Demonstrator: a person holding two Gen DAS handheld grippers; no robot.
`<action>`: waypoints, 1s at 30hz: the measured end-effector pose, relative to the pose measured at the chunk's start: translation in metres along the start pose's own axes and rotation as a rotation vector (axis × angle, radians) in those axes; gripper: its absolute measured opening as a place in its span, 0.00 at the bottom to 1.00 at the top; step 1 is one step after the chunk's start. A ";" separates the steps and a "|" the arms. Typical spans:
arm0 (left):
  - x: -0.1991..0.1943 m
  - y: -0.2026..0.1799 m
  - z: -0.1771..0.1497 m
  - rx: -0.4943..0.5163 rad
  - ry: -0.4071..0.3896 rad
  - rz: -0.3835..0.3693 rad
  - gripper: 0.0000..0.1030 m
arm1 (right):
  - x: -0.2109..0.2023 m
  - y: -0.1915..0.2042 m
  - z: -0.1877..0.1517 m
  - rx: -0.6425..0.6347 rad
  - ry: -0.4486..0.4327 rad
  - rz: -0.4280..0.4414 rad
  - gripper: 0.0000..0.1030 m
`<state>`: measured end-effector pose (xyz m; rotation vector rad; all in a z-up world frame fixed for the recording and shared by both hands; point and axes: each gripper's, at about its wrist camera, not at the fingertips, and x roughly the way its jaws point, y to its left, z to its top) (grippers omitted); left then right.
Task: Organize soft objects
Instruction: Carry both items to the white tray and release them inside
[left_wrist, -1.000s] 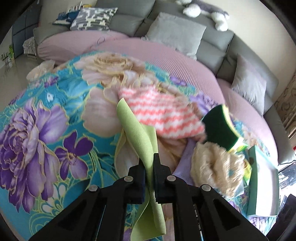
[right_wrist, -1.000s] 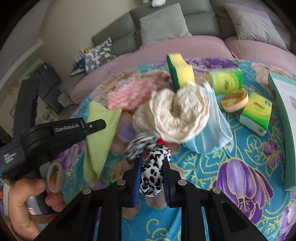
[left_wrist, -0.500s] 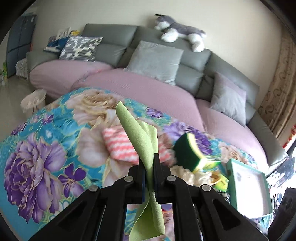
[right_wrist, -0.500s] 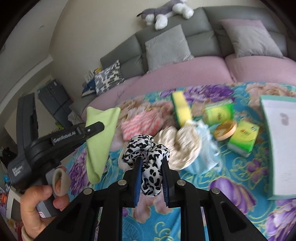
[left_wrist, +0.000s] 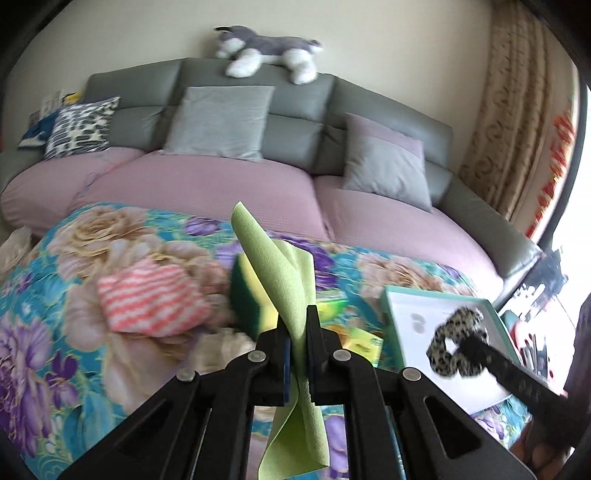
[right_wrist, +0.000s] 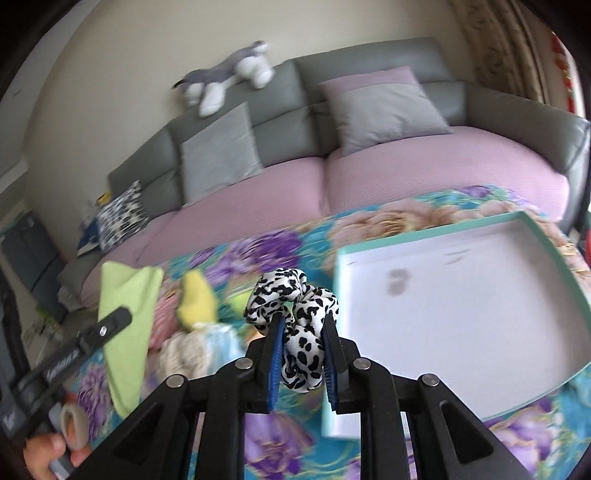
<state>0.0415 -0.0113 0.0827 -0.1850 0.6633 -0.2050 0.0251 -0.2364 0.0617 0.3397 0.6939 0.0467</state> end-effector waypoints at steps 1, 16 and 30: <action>0.001 -0.005 -0.001 0.010 0.003 -0.007 0.07 | 0.001 -0.009 0.004 0.012 -0.003 -0.012 0.20; 0.030 -0.078 -0.001 0.190 0.063 -0.062 0.07 | 0.009 -0.111 0.011 0.203 -0.035 -0.181 0.20; 0.056 -0.147 0.021 0.313 0.072 -0.153 0.07 | 0.001 -0.155 0.008 0.259 -0.053 -0.349 0.20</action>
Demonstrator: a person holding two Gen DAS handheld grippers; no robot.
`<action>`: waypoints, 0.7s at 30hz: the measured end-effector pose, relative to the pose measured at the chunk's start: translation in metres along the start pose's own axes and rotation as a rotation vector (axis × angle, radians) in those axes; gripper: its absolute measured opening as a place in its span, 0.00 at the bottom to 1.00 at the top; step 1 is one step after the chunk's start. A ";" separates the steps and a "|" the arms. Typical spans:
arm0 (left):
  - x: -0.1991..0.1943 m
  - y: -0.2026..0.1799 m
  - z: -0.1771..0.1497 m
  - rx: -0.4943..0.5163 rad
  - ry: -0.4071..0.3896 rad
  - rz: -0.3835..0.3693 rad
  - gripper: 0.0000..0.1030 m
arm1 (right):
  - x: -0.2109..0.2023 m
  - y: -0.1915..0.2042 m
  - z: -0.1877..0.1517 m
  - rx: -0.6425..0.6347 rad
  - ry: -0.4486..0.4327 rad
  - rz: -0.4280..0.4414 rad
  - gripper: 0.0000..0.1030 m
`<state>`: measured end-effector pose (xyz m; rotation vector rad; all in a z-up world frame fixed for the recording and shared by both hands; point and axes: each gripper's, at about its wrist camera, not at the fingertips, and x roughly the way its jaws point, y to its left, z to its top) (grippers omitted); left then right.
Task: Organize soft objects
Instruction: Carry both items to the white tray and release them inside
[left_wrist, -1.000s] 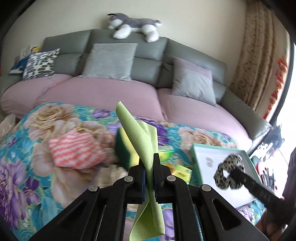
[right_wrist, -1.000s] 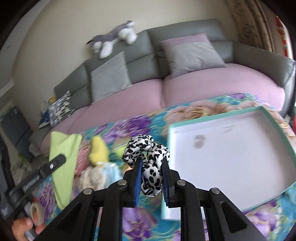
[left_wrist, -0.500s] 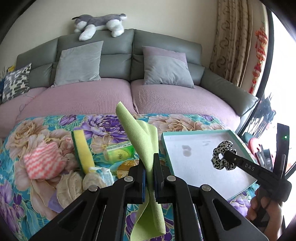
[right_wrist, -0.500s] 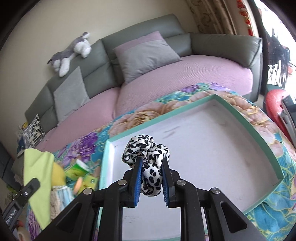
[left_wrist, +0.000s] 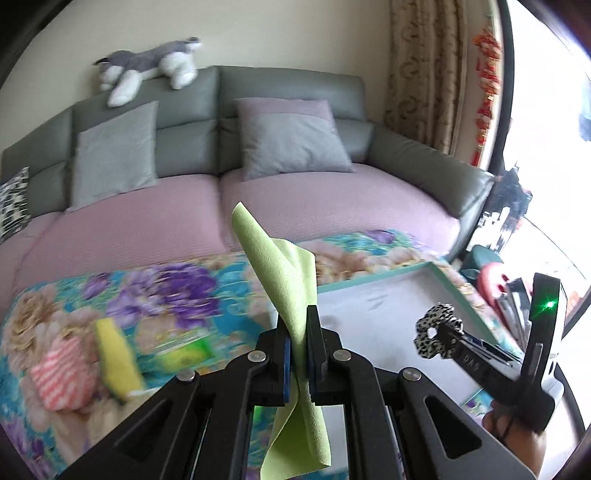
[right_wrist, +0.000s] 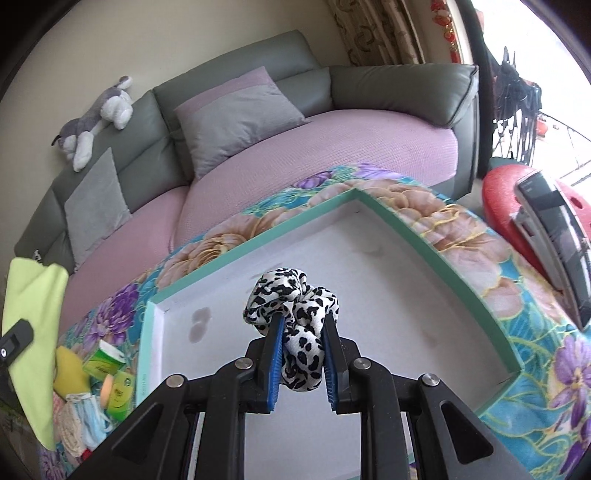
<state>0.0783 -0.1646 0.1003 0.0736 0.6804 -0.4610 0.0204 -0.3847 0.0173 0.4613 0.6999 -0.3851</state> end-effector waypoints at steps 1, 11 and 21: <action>0.010 -0.007 0.001 0.009 0.007 -0.022 0.07 | -0.001 -0.004 0.001 0.009 -0.004 -0.008 0.20; 0.085 -0.029 -0.007 0.007 0.115 -0.091 0.07 | 0.002 -0.010 0.002 0.017 0.008 -0.044 0.22; 0.090 -0.026 -0.013 -0.016 0.147 -0.065 0.48 | 0.002 -0.008 0.005 0.016 0.045 -0.068 0.43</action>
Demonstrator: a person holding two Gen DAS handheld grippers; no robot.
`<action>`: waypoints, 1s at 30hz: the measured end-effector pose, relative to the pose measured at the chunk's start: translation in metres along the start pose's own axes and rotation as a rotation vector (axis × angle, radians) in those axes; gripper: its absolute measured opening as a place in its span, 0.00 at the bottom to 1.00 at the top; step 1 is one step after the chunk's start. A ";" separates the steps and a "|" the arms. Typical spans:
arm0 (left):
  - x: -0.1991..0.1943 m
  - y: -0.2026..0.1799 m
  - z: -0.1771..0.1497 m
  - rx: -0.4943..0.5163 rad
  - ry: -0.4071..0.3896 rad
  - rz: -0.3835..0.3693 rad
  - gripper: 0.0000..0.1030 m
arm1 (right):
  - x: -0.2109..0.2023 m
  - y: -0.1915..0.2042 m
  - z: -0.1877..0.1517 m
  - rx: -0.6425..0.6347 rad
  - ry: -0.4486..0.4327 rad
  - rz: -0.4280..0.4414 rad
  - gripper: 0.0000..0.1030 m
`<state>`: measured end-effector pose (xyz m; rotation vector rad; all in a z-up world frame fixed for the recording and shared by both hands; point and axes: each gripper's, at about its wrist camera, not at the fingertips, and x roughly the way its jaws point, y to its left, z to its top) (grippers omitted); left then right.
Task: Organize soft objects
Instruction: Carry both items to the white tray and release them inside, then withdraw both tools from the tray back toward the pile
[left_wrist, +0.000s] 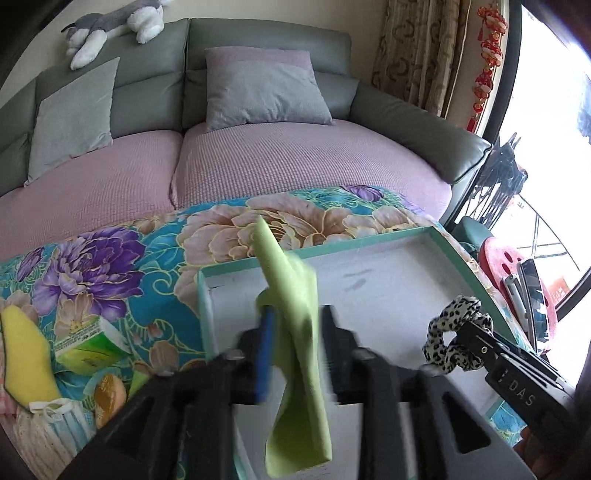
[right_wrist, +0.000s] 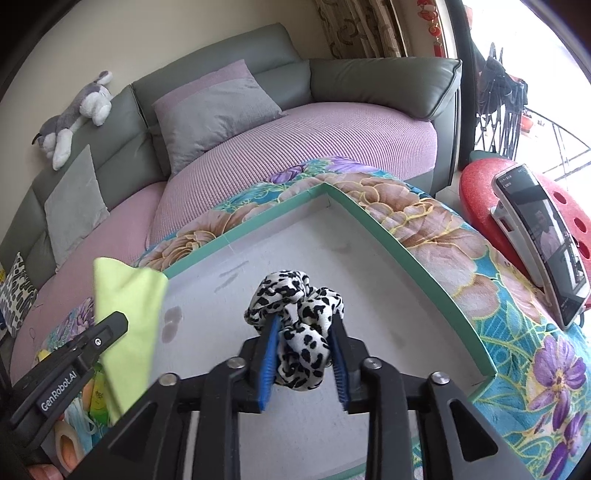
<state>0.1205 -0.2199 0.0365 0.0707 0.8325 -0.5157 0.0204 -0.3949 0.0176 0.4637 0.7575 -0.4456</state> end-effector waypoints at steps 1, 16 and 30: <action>-0.005 0.001 0.000 -0.004 -0.008 0.006 0.54 | -0.002 -0.001 0.001 0.002 0.000 -0.004 0.49; -0.046 0.046 -0.015 -0.099 -0.021 0.221 0.92 | -0.008 0.018 -0.004 -0.127 0.047 -0.080 1.00; -0.107 0.124 -0.058 -0.316 -0.110 0.347 0.99 | -0.012 0.052 -0.015 -0.186 0.052 -0.058 1.00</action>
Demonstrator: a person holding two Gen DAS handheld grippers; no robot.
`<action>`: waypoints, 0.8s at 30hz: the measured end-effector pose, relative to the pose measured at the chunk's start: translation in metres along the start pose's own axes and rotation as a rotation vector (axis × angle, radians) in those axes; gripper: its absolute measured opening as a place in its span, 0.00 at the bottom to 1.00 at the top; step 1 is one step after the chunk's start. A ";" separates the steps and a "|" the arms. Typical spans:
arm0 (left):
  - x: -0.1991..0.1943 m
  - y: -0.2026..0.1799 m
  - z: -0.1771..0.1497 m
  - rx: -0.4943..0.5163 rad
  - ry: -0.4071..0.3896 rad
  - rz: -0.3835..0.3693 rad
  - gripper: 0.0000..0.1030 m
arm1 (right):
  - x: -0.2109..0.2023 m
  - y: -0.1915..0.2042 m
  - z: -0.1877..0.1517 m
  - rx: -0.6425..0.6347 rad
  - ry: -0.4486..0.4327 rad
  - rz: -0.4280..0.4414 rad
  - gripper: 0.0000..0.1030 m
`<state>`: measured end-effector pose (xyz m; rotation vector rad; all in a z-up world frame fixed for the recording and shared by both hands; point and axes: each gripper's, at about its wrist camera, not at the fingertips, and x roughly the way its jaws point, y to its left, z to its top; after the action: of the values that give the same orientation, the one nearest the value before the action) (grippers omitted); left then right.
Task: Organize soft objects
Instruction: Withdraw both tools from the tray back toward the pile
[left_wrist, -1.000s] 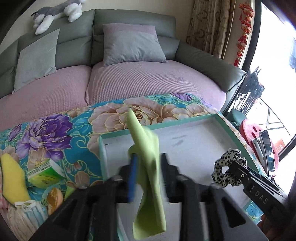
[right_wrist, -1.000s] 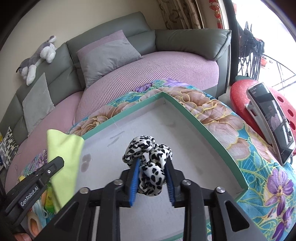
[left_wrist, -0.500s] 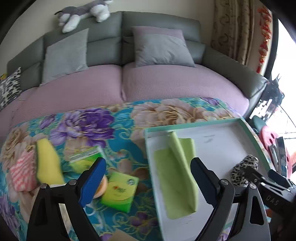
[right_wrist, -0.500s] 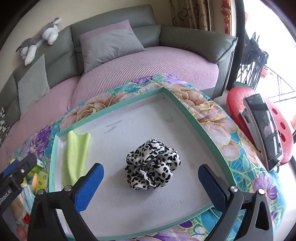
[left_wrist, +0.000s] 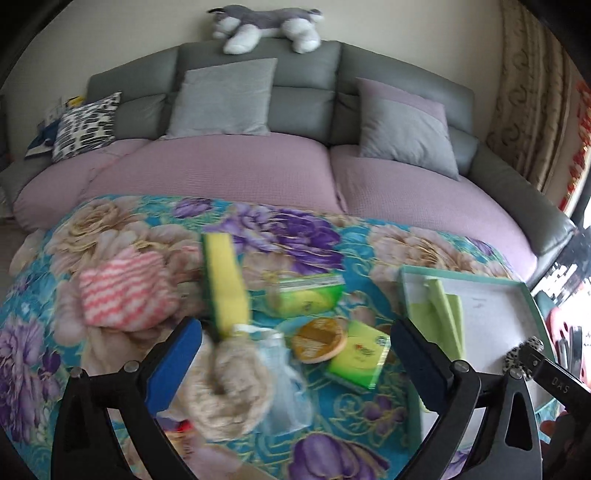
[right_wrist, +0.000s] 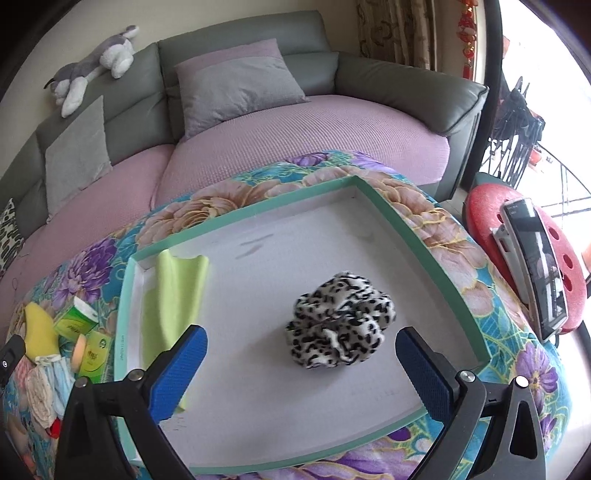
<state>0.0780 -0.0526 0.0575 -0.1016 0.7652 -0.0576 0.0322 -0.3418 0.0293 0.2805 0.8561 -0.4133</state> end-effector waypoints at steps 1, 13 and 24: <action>-0.004 0.010 -0.001 -0.018 -0.008 0.015 0.99 | -0.002 0.005 -0.001 -0.008 -0.004 0.007 1.00; -0.024 0.087 -0.010 -0.164 -0.036 0.095 0.99 | -0.019 0.095 -0.023 -0.141 0.000 0.162 1.00; -0.033 0.144 -0.013 -0.263 -0.067 0.186 0.99 | -0.018 0.156 -0.048 -0.246 0.044 0.232 1.00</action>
<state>0.0478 0.0925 0.0546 -0.2798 0.7099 0.2227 0.0619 -0.1801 0.0245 0.1588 0.8963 -0.0838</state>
